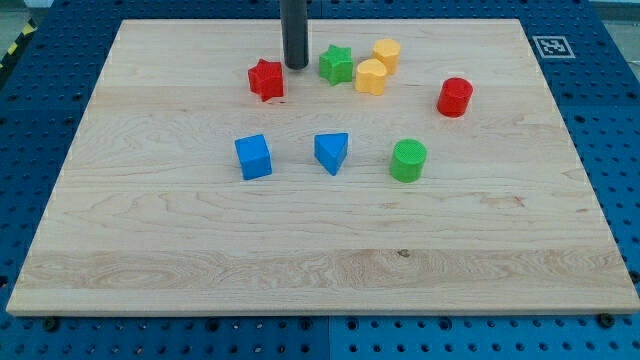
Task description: Slide the green star to the right side of the green circle
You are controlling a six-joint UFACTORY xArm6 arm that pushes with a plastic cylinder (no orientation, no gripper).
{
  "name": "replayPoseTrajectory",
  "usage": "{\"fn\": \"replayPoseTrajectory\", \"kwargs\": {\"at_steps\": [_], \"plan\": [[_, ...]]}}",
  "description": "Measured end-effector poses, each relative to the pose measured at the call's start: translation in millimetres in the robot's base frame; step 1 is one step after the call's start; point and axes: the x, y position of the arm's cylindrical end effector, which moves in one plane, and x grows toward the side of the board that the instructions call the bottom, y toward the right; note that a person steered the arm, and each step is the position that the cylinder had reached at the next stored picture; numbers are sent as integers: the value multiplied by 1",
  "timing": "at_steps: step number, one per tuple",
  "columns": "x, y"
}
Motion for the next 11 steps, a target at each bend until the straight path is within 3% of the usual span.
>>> {"fn": "replayPoseTrajectory", "kwargs": {"at_steps": [2, 3, 6, 8, 10, 11], "plan": [[-46, -30], [-47, 3], [26, 91], [80, 85], [94, 79], [96, 43]]}}
